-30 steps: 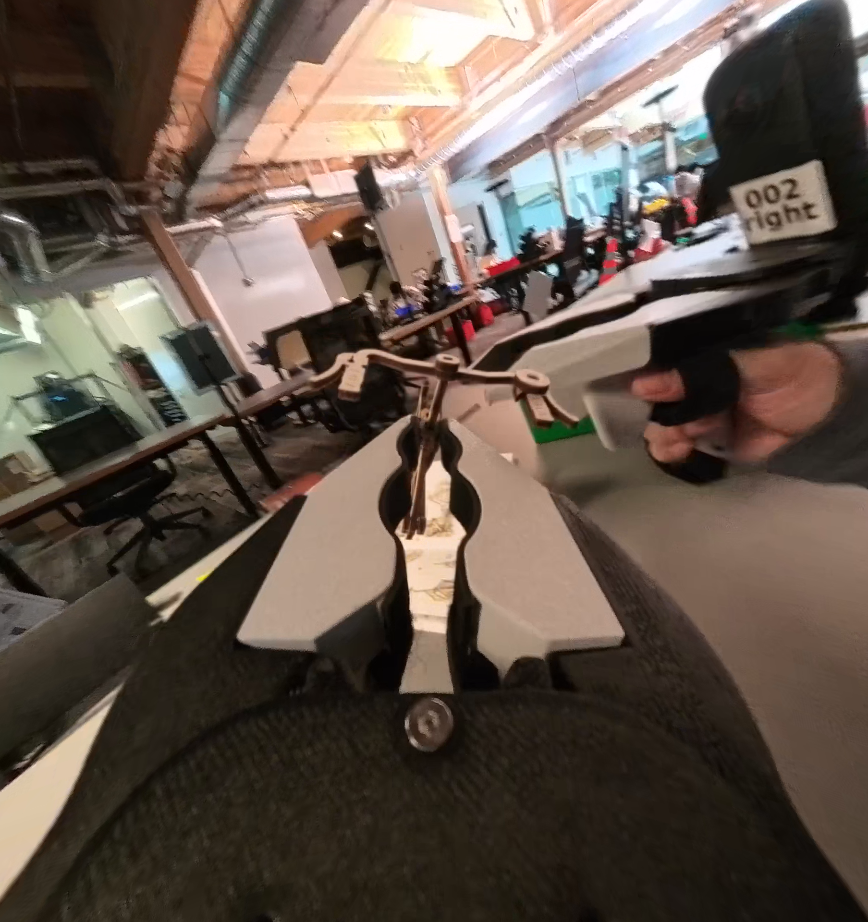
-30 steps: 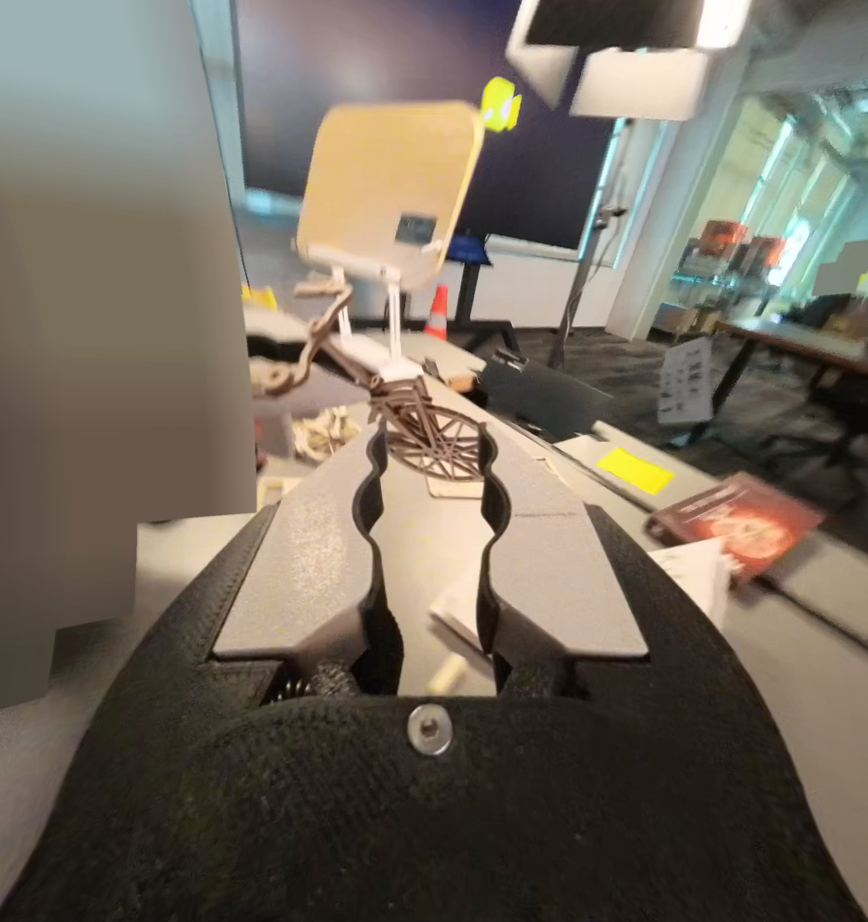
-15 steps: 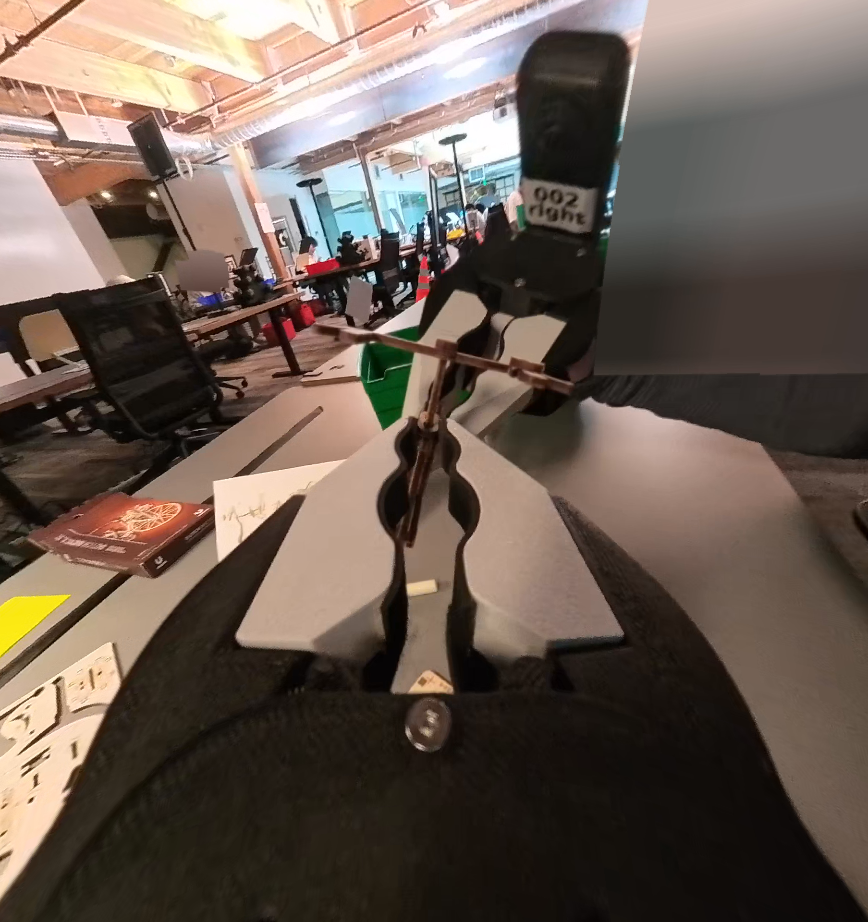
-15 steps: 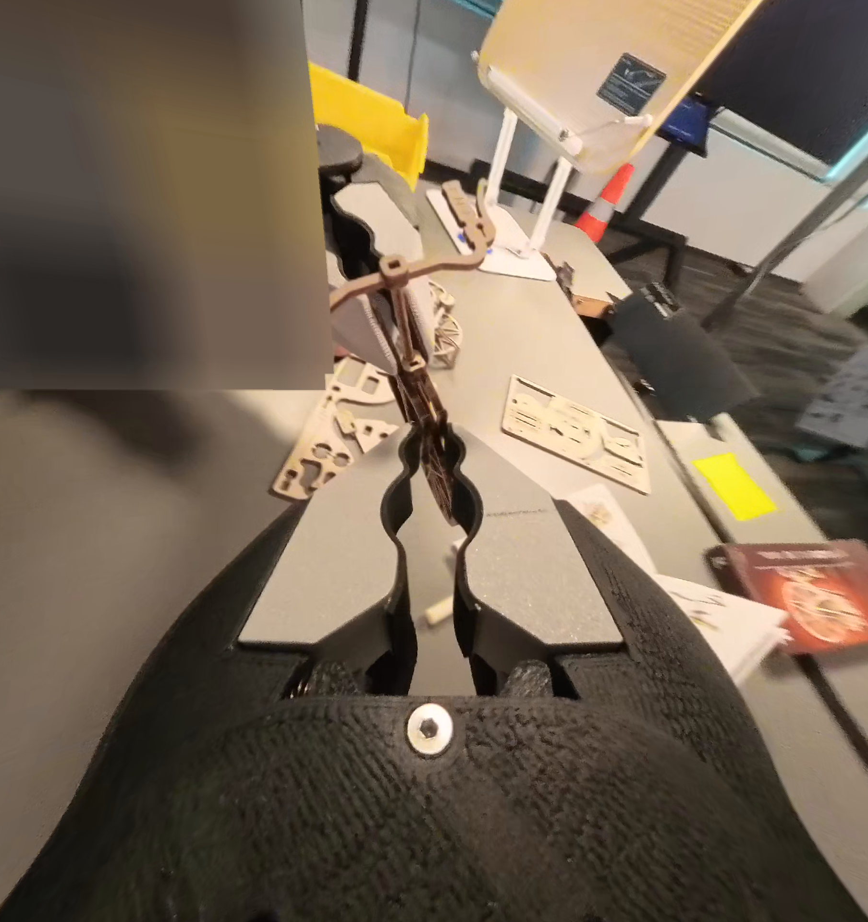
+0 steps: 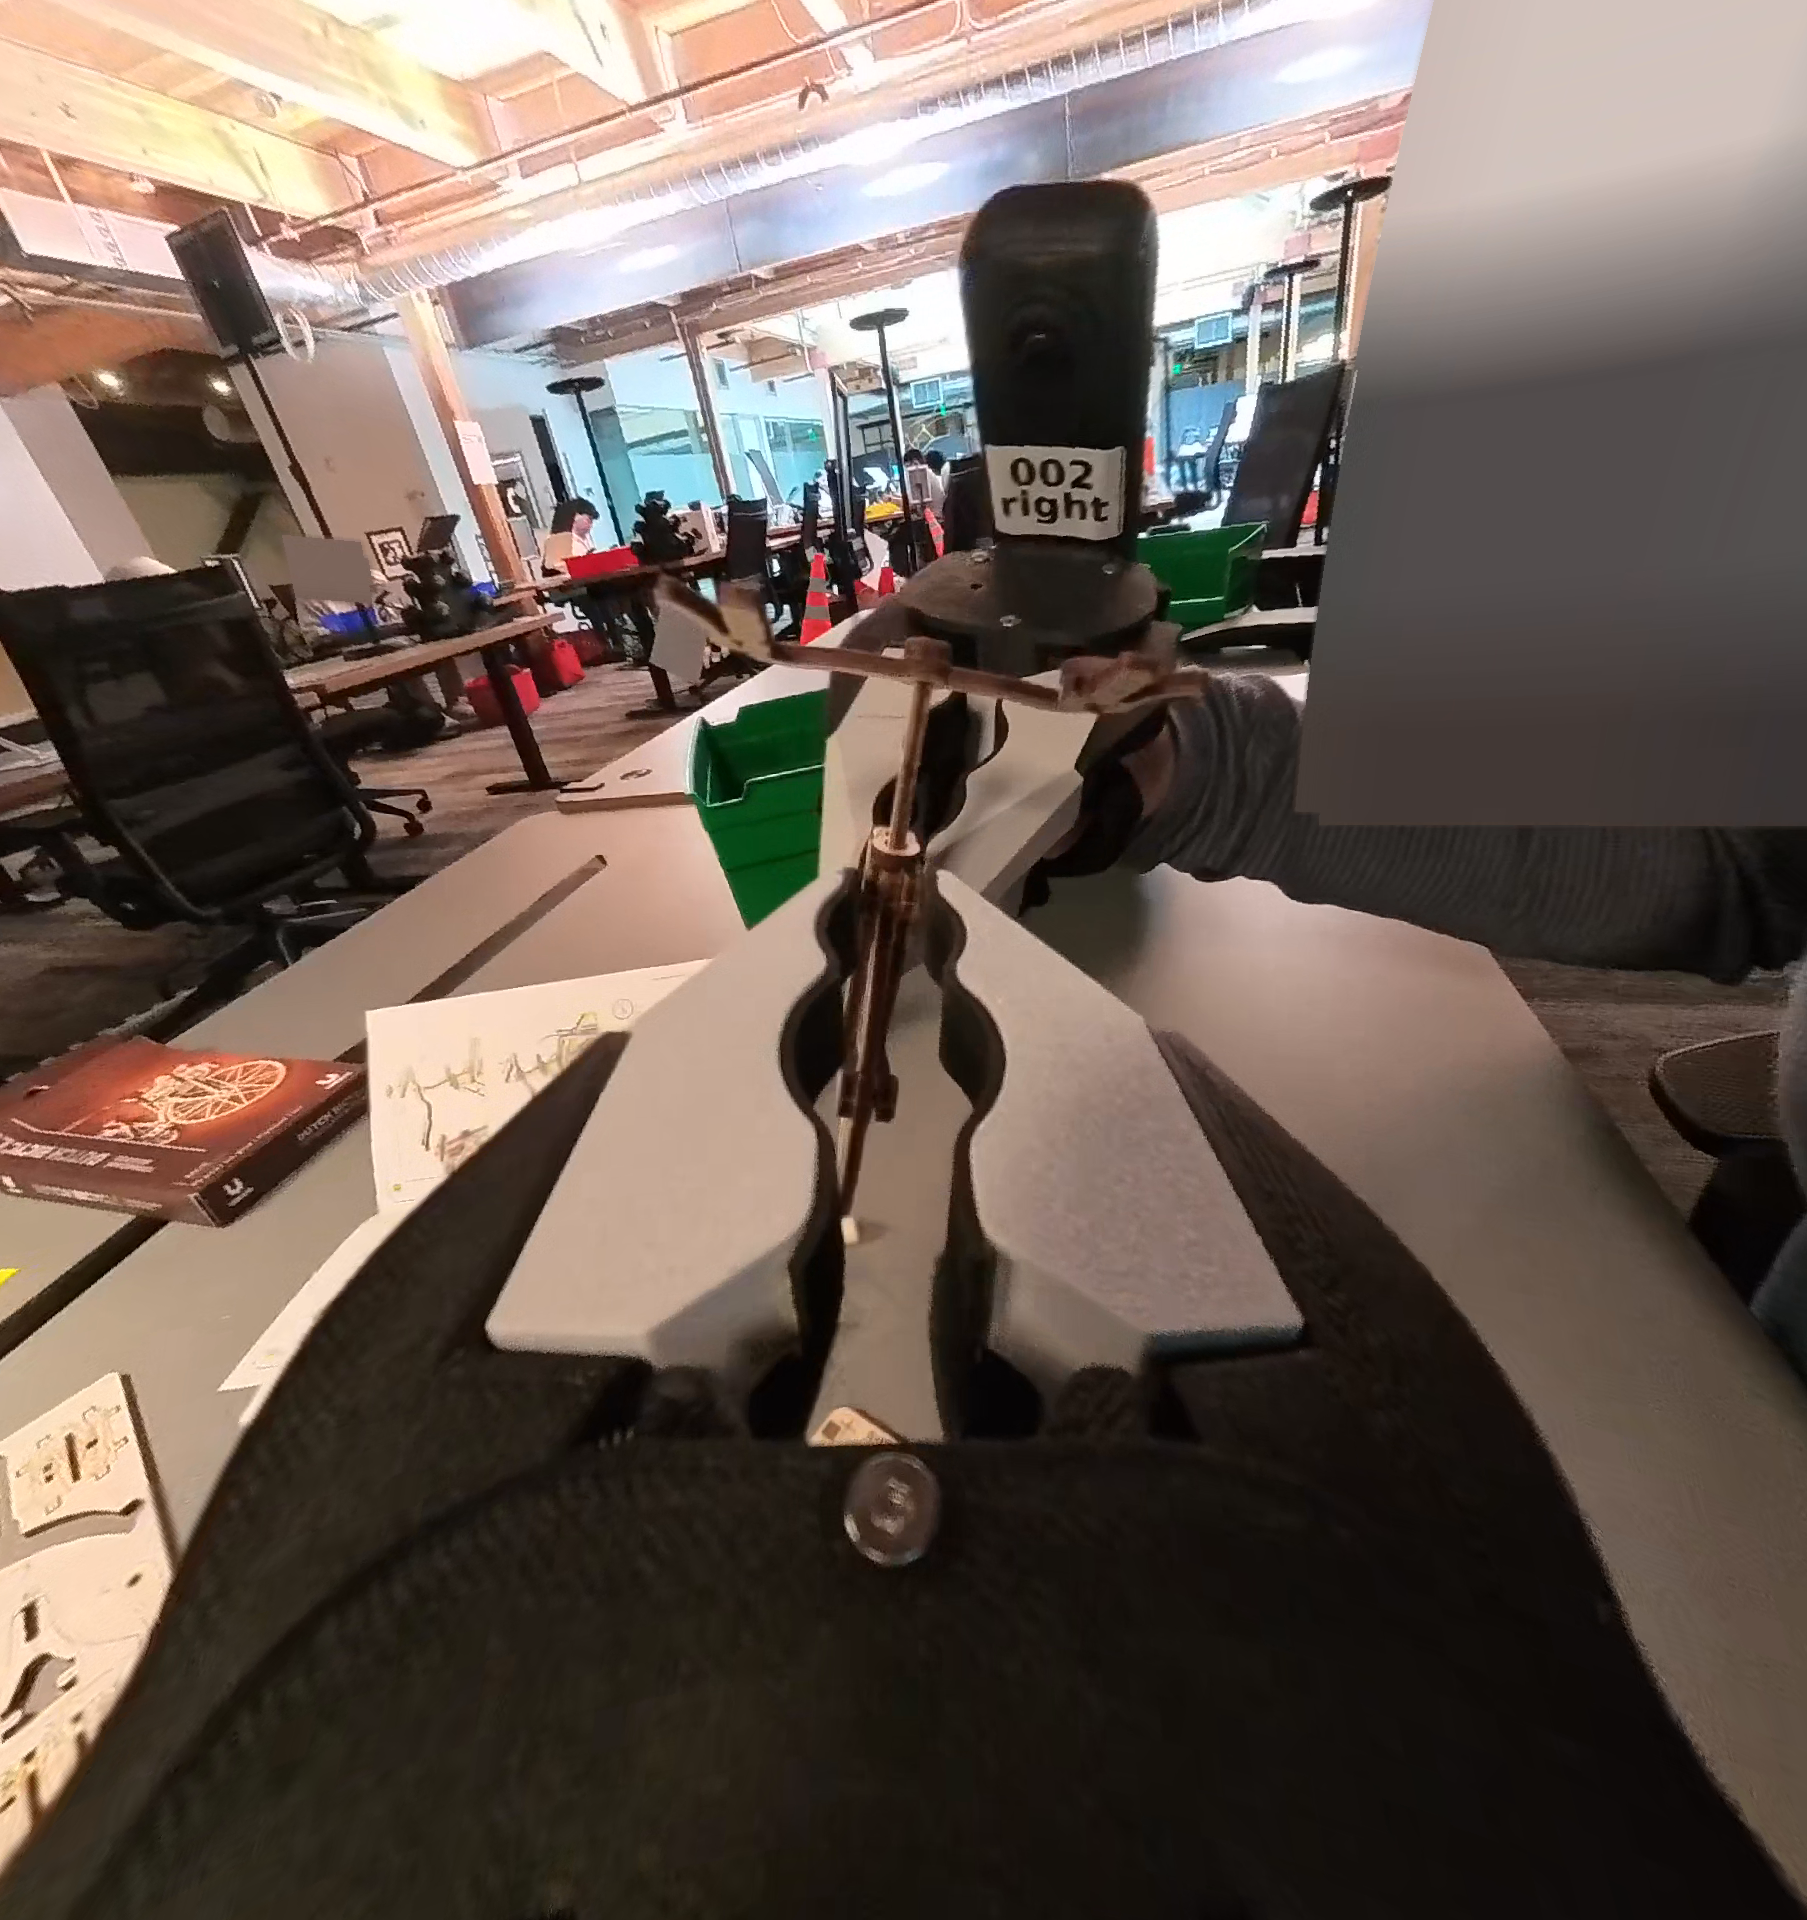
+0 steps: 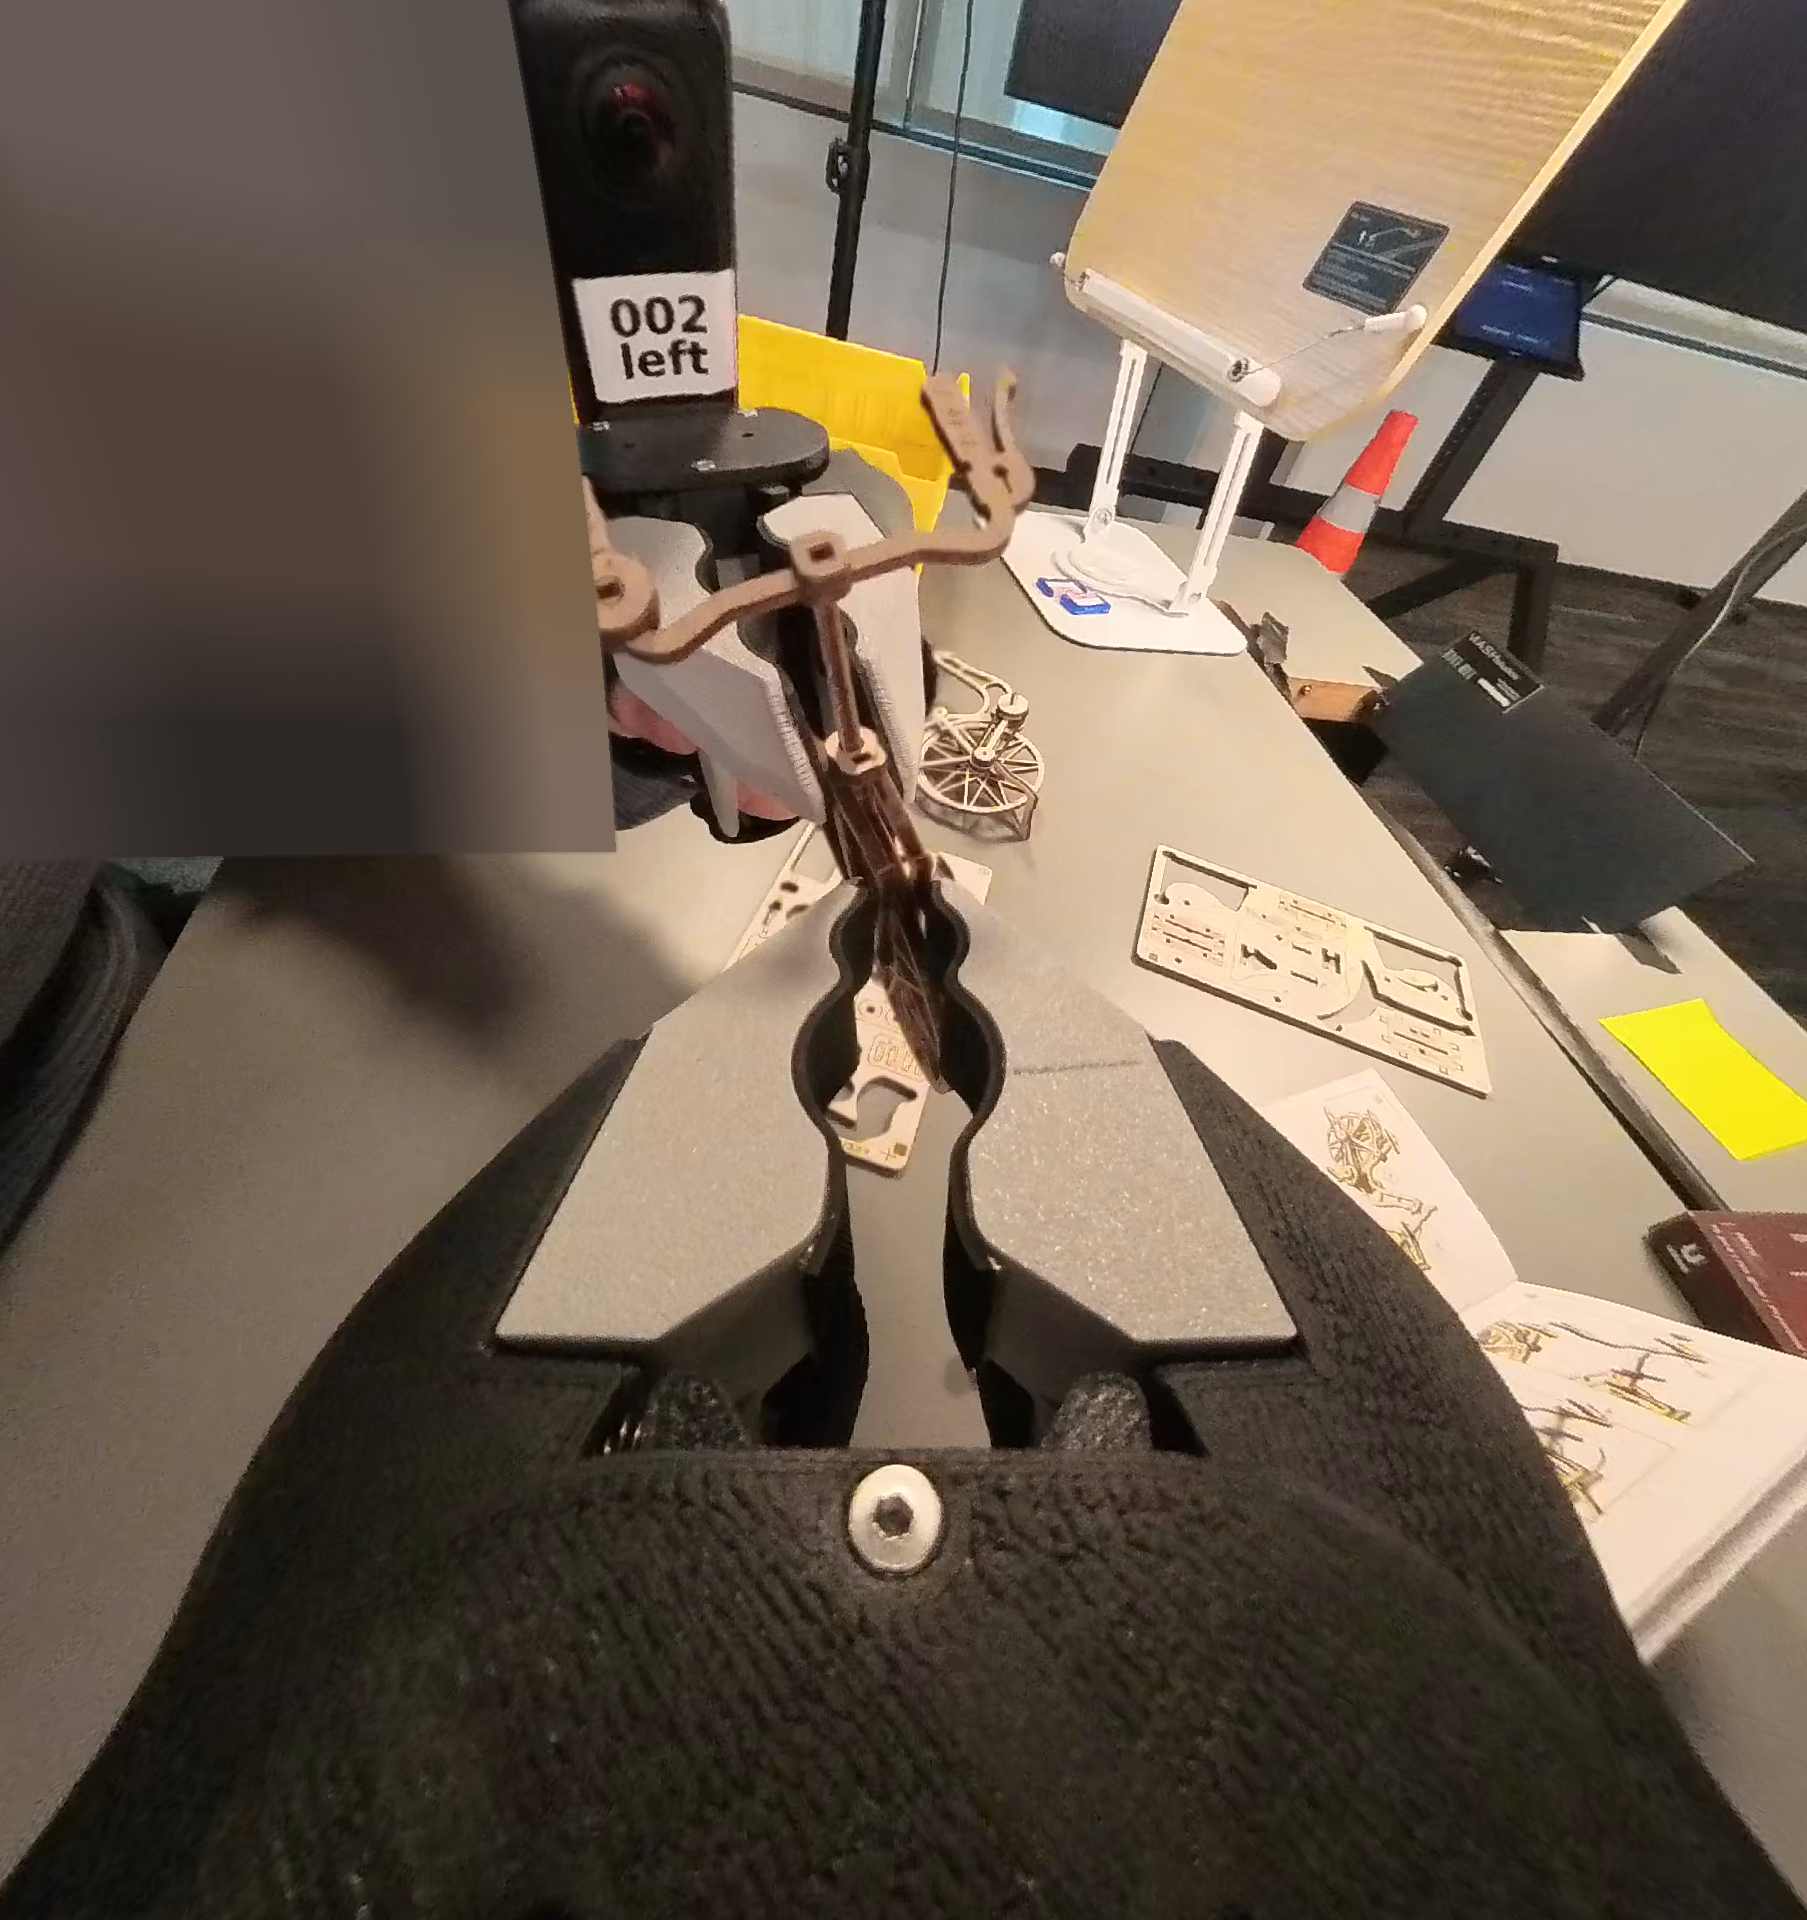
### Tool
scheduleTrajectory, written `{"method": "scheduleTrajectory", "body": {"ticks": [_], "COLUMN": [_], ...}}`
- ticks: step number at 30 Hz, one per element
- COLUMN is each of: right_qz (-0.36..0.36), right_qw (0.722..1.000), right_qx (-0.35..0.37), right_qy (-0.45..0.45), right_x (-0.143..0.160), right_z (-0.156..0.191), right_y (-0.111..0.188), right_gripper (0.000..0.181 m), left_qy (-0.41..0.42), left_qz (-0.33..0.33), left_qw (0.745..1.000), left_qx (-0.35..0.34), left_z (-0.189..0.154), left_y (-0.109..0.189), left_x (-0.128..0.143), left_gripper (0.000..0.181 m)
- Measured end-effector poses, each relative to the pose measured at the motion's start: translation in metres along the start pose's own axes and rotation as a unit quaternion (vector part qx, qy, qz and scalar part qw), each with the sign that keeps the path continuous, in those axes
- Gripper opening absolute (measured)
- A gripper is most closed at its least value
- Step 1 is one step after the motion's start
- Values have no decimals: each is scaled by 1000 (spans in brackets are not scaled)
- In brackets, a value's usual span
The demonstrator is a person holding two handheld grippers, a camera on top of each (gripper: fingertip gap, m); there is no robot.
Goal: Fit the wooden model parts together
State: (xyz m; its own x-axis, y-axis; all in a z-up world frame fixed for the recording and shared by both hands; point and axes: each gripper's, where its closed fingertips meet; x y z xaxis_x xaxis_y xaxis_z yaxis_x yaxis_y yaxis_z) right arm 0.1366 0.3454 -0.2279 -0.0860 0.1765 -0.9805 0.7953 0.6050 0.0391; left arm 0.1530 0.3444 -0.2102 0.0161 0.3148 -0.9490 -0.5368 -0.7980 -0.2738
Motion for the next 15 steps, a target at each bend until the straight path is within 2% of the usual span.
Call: {"method": "scheduleTrajectory", "body": {"ticks": [2, 4, 6, 9, 12, 15], "right_qz": [-4, 2, 45, 150, 221, 212], "right_qw": [1000, 998, 992, 976, 964, 966], "right_qx": [10, 57, 92, 45, 29, 51], "right_qy": [-1, -15, -68, -150, -147, -140], "right_x": [0, 5, 30, 87, 130, 140], "right_z": [-2, -16, -23, 13, 43, 45], "right_y": [0, 9, 22, 23, 12, -2], "right_gripper": [11, 25, 23, 20, 21, 18], "left_qy": [2, -6, -14, -13, -10, -5], "left_qz": [3, 3, -7, -17, -20, -17], "left_qw": [1000, 1000, 997, 993, 991, 992], "left_qx": [-2, -29, -70, -118, -131, -128], "left_z": [2, 12, 28, 48, 55, 55], "left_y": [1, 5, 13, 26, 31, 33], "left_x": [0, -1, -4, -5, -3, -1], "left_gripper": [9, 9, 9, 9, 9, 9]}}
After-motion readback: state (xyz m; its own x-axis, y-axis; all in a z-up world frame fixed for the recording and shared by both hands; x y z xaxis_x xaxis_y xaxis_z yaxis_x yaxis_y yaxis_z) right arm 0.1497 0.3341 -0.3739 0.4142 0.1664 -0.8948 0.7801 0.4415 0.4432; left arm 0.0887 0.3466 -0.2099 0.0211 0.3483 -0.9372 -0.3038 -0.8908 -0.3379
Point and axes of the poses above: each gripper's, where its closed fingertips meet, y back along the fingers, x out of its underside, z = x × y across the jaws, and after that the axes turned 13 degrees about -z, right-handed
